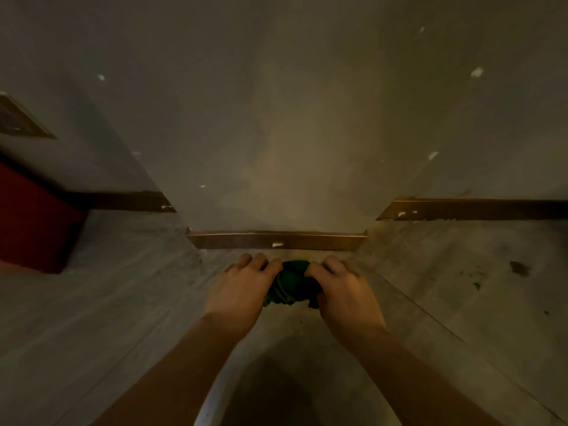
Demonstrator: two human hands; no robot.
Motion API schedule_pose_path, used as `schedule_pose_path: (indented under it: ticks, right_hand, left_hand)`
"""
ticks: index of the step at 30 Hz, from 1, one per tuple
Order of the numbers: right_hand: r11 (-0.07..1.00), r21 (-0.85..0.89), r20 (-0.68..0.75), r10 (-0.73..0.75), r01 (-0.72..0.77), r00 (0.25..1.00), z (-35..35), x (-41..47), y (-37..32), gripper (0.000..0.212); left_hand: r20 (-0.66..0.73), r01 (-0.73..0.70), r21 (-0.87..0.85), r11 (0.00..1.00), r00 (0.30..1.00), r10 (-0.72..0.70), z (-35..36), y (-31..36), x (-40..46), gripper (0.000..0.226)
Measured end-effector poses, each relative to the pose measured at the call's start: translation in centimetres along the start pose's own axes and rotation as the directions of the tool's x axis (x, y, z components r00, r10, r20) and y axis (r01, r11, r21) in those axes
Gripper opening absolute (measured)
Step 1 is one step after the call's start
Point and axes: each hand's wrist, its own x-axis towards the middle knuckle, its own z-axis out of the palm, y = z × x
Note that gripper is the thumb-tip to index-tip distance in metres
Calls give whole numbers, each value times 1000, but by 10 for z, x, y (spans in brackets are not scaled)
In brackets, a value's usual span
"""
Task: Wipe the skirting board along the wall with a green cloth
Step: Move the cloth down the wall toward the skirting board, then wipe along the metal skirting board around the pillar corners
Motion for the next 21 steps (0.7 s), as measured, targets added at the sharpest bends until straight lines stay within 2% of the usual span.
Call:
schedule_pose_path:
  ticks: [7, 13, 21]
  right_hand:
    - [999, -11, -76, 39, -40, 996, 72, 26, 29, 43]
    - [999, -35, -103, -1, -3, 995, 120, 44, 50, 46]
    - [998, 62, -257, 35, -20, 966, 154, 62, 65, 39]
  left_hand:
    - [-84, -44, 29, 999, 995, 46, 66, -33, 32, 58]
    - [-99, -43, 61, 997, 994, 48, 111, -57, 50, 49]
    - [-122, -33, 18, 999, 992, 35, 137, -66, 67, 47]
